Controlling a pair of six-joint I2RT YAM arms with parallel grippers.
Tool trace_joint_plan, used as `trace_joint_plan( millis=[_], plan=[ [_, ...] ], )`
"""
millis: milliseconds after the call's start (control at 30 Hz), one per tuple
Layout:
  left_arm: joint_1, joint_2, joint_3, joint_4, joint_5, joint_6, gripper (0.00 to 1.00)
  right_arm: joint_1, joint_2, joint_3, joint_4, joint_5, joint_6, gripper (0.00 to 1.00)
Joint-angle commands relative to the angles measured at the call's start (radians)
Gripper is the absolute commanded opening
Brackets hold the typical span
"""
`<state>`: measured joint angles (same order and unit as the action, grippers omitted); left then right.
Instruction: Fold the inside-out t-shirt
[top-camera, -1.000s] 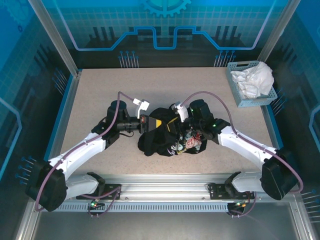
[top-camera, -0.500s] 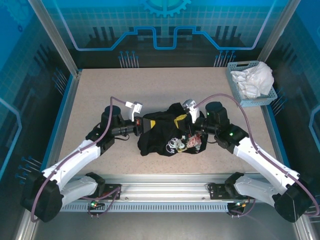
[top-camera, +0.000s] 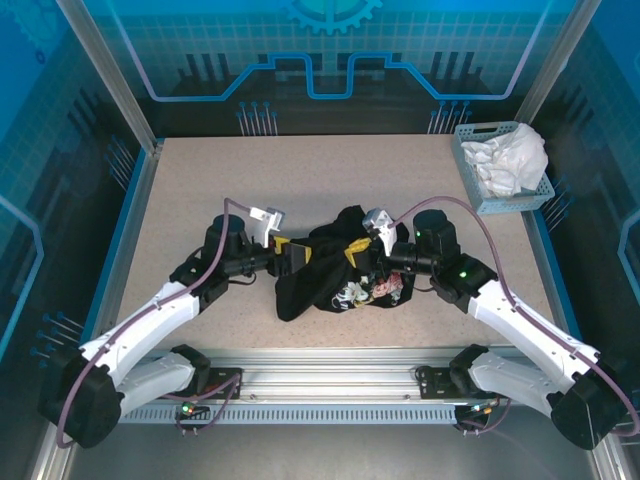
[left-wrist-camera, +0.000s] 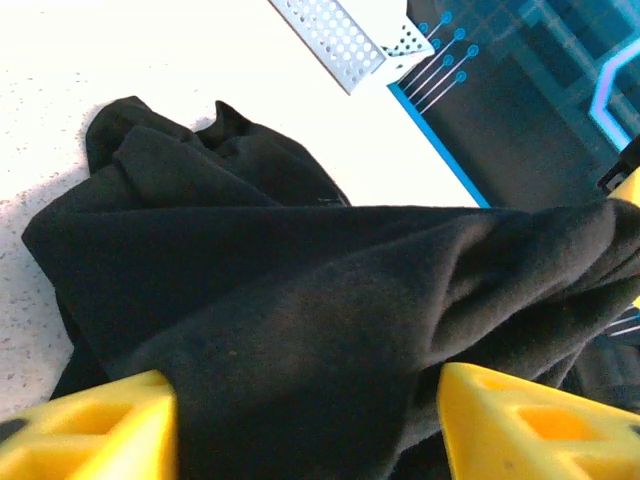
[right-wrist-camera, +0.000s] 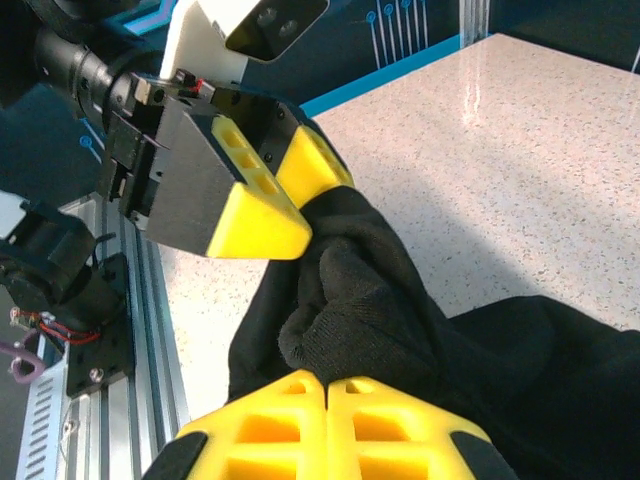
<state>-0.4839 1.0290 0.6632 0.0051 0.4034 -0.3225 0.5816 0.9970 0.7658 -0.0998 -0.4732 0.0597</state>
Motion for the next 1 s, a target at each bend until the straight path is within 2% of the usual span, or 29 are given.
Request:
trace_joint_plan(
  millis=[0, 367, 467, 567, 633, 733, 833, 867, 967],
  plan=[
    [-0.066, -0.014, 0.073, -0.089, -0.123, 0.122, 0.69, -0.009, 0.007, 0.031, -0.045, -0.028, -0.073, 0.0],
    [-0.13, 0.164, 0.188, -0.158, -0.139, 0.254, 0.71, -0.02, -0.003, 0.029, -0.079, -0.035, -0.087, 0.0],
    [-0.13, 0.219, 0.222, -0.157, -0.166, 0.269, 0.69, -0.022, -0.006, 0.024, -0.08, -0.038, -0.09, 0.0],
    [-0.131, 0.284, 0.269, -0.158, -0.136, 0.283, 0.63, -0.024, -0.006, 0.013, -0.074, -0.043, -0.089, 0.0],
    [-0.13, 0.331, 0.296, -0.163, -0.101, 0.29, 0.56, -0.025, -0.009, 0.002, -0.064, -0.039, -0.086, 0.0],
    [-0.13, 0.377, 0.342, -0.195, -0.026, 0.276, 0.35, -0.028, -0.02, -0.008, -0.062, 0.014, -0.068, 0.0],
    [-0.123, 0.338, 0.33, -0.159, 0.06, 0.207, 0.07, -0.034, -0.025, -0.008, -0.093, 0.217, 0.005, 0.0],
    [-0.117, 0.307, 0.307, -0.116, 0.098, 0.163, 0.02, -0.037, -0.022, -0.009, -0.106, 0.286, 0.035, 0.0],
    [-0.105, 0.21, 0.225, 0.055, 0.225, 0.01, 0.0, -0.025, -0.014, -0.033, -0.1, 0.343, 0.045, 0.0]
  ],
)
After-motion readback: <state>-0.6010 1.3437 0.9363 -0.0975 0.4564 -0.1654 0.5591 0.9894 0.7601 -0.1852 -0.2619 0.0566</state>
